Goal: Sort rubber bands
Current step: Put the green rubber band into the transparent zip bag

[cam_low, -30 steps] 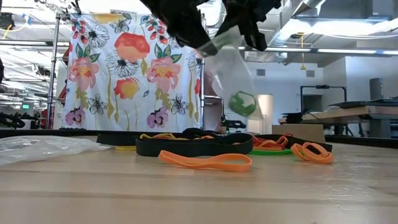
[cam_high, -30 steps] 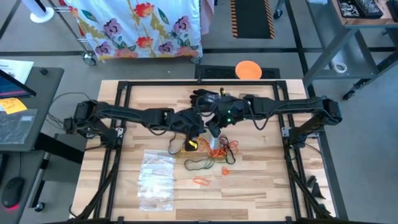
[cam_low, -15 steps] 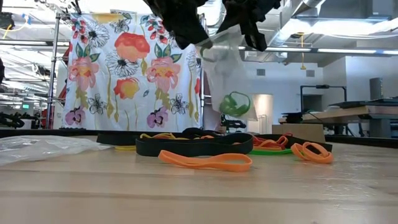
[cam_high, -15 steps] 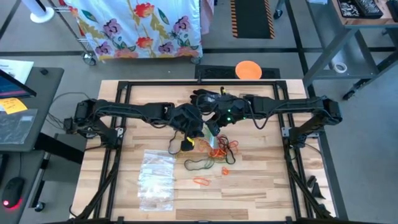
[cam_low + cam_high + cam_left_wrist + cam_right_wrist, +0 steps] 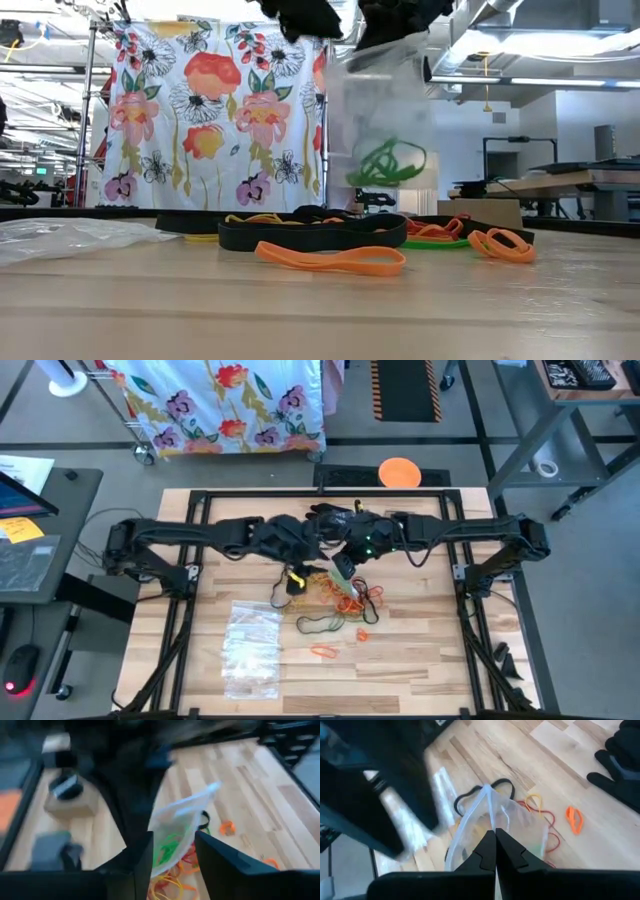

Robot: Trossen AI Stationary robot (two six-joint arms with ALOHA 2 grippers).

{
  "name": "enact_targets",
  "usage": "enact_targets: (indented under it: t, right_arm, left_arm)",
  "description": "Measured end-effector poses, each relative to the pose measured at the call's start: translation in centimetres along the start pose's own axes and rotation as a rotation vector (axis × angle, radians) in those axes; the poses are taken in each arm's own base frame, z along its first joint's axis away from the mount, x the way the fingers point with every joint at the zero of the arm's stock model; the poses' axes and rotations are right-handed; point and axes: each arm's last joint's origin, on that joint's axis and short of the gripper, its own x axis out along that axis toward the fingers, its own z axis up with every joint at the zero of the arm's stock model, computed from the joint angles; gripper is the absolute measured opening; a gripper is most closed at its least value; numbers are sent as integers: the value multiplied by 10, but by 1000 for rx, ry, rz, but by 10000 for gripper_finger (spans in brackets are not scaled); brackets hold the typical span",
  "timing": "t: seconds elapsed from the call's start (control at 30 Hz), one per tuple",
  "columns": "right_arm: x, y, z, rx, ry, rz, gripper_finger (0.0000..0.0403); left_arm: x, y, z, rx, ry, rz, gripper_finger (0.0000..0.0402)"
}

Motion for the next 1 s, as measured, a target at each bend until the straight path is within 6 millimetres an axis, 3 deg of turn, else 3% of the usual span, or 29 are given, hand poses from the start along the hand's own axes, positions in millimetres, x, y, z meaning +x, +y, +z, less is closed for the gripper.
enact_targets:
  t: [0.1, 0.2, 0.3, 0.43, 0.57, 0.7, 0.83, 0.9, 1.0]
  right_arm:
    - [-18, -5, 4, -5, -19, -12, 0]
    - [-50, -10, 9, -15, -88, -44, 0]
    - [-81, -14, 8, -21, -149, -91, 0]
    - [-108, -15, 0, -32, -161, -109, 0]
    - [-113, -17, -8, -24, -123, -157, 0]
    - [-111, -19, -11, -24, -94, -195, 0]
    - [-102, -20, -10, -33, -76, -213, 0]
    - [-98, -20, -10, -41, -66, -219, 0]
    - [-93, -21, -10, -53, -48, -230, 0]
  left_arm:
    - [-17, -9, -4, 63, 13, -78, 148]
    - [-18, -19, -22, 42, 64, -126, 145]
    - [-3, -31, -47, 0, 97, -148, 139]
    - [34, -52, -83, -11, 21, -174, 133]
    - [75, -77, -99, 37, -121, -154, 132]
    - [118, -98, -107, 40, -86, -99, 132]
    - [152, -104, -108, -154, -45, -7, 132]
    - [166, -111, -118, -241, 21, 8, 132]
    - [175, -118, -130, -318, 108, 63, 132]
